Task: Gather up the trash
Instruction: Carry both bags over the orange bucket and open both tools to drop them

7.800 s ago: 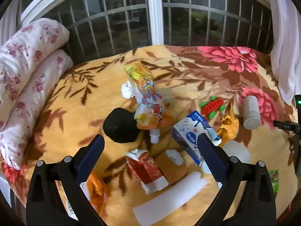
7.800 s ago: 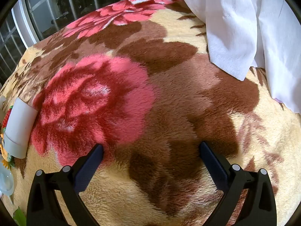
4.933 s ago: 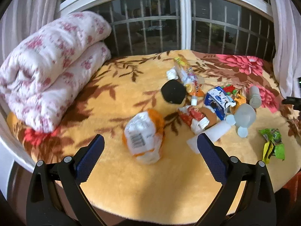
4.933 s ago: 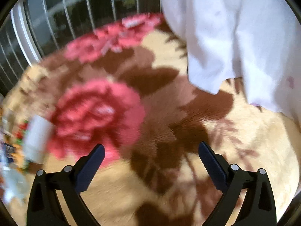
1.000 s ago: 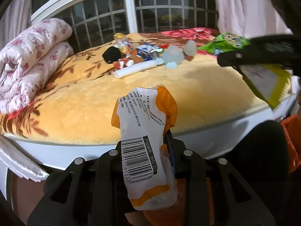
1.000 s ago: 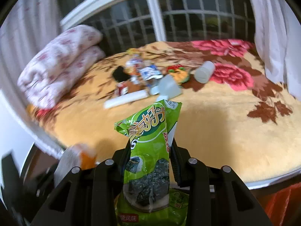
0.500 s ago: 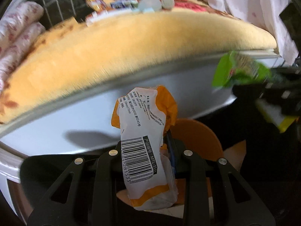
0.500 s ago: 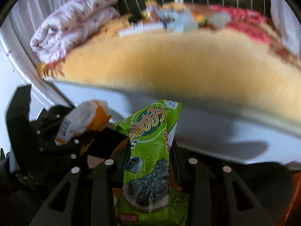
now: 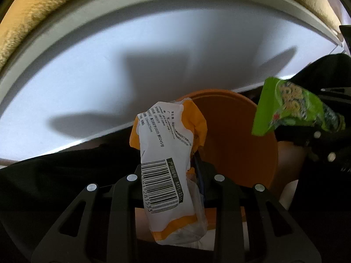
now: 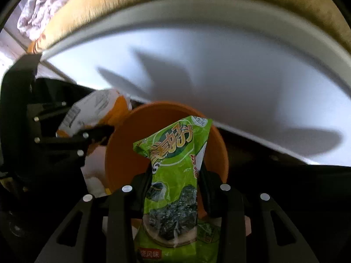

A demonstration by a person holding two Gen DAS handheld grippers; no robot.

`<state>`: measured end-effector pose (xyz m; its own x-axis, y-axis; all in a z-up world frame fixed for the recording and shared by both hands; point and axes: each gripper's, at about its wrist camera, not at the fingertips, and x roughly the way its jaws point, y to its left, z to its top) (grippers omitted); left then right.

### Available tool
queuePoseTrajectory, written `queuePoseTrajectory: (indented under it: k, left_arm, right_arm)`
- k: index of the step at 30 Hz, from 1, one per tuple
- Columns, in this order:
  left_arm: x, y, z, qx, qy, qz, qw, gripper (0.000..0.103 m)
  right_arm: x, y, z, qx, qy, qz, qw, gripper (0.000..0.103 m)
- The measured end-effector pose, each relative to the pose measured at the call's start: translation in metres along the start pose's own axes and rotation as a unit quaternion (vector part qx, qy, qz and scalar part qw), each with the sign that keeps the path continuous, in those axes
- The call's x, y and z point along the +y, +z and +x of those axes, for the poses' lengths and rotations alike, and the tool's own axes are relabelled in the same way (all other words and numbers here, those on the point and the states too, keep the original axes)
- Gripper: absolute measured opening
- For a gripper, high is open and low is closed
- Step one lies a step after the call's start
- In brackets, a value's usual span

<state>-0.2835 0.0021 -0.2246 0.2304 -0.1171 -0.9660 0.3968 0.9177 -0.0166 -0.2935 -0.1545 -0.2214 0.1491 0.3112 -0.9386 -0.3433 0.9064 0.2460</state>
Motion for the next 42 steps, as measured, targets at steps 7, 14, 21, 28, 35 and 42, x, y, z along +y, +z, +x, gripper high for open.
queuePoseTrajectory:
  k: [7,14,21,28,35,42]
  left_arm:
    - [0.0,-0.001,0.004,0.016,0.005,0.006,0.9999,0.04]
    - [-0.004,0.001,0.007,0.023,0.014,0.011,0.9996,0.075]
    - [-0.008,-0.004,0.005,0.009,0.01,0.003,0.9999,0.075]
    - [0.0,-0.001,-0.048,-0.049,0.005,-0.01,0.9987,0.075]
    - [0.014,0.009,-0.1,-0.103,-0.024,-0.02,0.9941,0.078]
    - [0.021,0.011,-0.12,-0.108,-0.053,-0.015,0.9926,0.084]
  right_arm:
    - [0.009,0.005,0.014,0.023,-0.003,-0.011,1.0,0.055]
    - [0.003,0.002,0.002,0.011,-0.013,0.007,1.0,0.075]
    - [-0.002,-0.006,-0.022,-0.016,-0.023,0.026,0.999,0.075]
    - [-0.013,-0.019,-0.052,-0.054,-0.023,0.042,0.997,0.075]
    - [-0.014,-0.018,-0.098,-0.112,-0.018,0.037,0.993,0.076]
    - [-0.02,-0.014,-0.117,-0.146,-0.017,0.043,0.988,0.077]
